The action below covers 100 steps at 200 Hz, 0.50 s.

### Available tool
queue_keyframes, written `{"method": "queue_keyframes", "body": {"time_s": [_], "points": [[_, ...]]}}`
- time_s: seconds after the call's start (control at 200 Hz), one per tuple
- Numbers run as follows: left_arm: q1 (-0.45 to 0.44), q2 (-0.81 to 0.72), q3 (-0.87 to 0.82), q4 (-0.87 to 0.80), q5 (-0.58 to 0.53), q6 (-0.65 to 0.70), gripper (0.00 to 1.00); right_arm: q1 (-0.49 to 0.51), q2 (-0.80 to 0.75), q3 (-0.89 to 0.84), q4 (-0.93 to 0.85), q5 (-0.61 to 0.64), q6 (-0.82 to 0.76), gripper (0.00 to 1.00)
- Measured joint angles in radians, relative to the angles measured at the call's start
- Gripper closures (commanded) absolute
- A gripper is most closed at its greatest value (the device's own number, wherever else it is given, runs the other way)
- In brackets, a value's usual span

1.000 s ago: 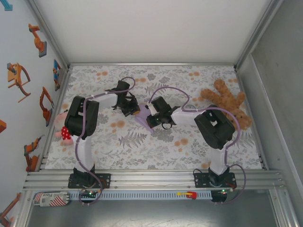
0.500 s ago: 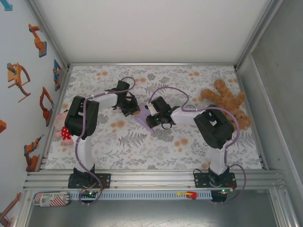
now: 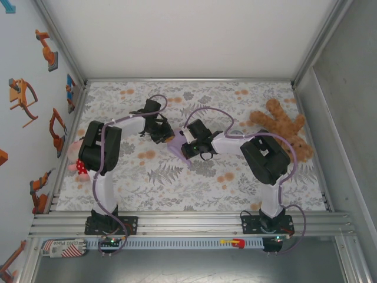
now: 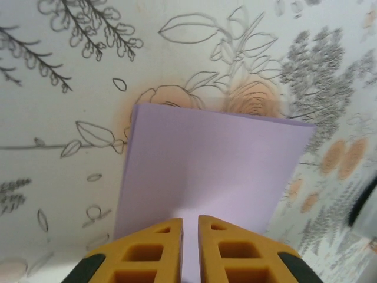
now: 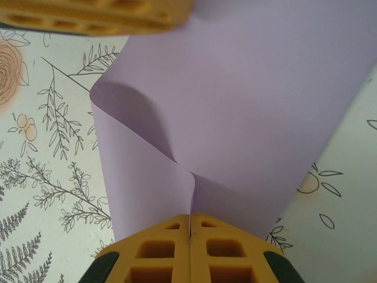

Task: Fold a paper plane with a square sheet of paper (pick it up from the middle)
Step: Third fold the triangle at the center of the table.

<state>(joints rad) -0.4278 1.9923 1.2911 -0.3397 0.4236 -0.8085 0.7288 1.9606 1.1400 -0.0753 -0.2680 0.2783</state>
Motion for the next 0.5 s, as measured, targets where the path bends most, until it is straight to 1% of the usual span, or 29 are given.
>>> {"method": "queue_keyframes", "body": {"time_s": [0.05,0.13,0.205,0.26,0.391,0.501], "points": [[0.003,-0.047,-0.034,0.026,-0.002,-0.018,0.77,0.000,0.000,0.000,0.000,0.000,0.000,1.00],[0.006,-0.123,-0.097,0.084,-0.004,-0.053,0.77,-0.001,0.001,0.001,0.000,0.000,0.000,1.00],[0.008,-0.187,-0.167,0.150,0.001,-0.095,0.78,-0.002,0.001,0.001,0.000,-0.002,0.000,1.00],[0.005,-0.223,-0.222,0.206,0.010,-0.128,0.80,-0.003,0.001,0.001,0.000,-0.003,0.000,1.00],[-0.026,-0.248,-0.314,0.303,0.024,-0.198,0.85,-0.006,0.002,0.002,0.000,-0.004,0.001,1.00],[-0.072,-0.248,-0.351,0.335,0.031,-0.235,0.89,-0.006,0.003,0.003,0.000,-0.004,0.003,1.00]]}}
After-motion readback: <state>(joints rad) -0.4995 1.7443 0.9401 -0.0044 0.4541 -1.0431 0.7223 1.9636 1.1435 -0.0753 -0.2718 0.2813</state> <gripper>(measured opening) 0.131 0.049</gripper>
